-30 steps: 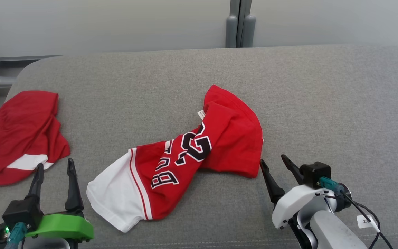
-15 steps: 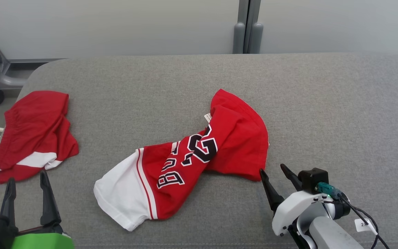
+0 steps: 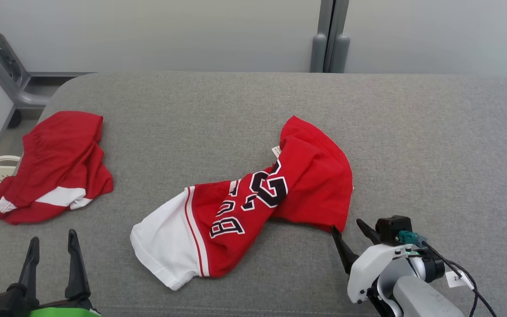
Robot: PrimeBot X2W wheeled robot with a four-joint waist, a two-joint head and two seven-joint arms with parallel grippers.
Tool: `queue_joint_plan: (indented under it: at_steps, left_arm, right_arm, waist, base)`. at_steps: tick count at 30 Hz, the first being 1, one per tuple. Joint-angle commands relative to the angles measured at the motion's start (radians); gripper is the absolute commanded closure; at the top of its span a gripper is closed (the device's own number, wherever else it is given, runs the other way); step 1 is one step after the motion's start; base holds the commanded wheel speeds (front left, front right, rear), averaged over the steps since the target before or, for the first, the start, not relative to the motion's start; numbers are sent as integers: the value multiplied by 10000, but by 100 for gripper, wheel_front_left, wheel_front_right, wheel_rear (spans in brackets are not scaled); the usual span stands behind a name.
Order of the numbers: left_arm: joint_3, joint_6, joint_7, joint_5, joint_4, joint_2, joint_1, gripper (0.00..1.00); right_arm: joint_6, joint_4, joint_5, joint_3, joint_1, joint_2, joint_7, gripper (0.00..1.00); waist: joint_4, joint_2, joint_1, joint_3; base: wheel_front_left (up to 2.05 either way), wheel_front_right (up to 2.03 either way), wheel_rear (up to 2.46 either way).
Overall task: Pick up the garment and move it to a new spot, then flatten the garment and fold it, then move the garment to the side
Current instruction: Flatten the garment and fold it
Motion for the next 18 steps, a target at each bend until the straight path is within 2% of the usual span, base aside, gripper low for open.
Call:
queue_joint_plan:
  at_steps: [1,13,14,15,16,18]
  left_arm:
    - [27,-34,-35,82,40,-42,-105,0]
    - [-185,-116,-35,354,274,-108,-242,0]
    - [-227,-119,-35,359,290,-91,-259,0]
    - [-275,-119,-35,350,301,-71,-277,0]
    - [-327,-121,-35,332,310,-49,-288,0]
    - [-404,-118,-35,281,333,-10,-282,0]
  right_arm:
    - [1,112,76,81,-121,-53,10,0]
    - [1,1766,954,960,-1053,107,-68,0]
    - [1,1901,1032,1015,-1125,116,-71,6]
    - [1,2023,1095,1083,-1178,124,-86,39]
    - [1,2146,1146,1145,-1238,137,-100,60]
    - [1,2348,1236,1270,-1384,150,-139,91]
  waist:
    - [43,-1,0,-16]
    - [398,-1,0,-100]
    - [427,-1,0,-103]
    - [456,-1,0,-104]
    - [480,-1,0,-106]
    - [511,-1,0,-110]
  base:
    - [0,0,0]
    - [0,0,0]
    - [0,0,0]
    - [0,0,0]
    - [0,0,0]
    - [0,0,0]
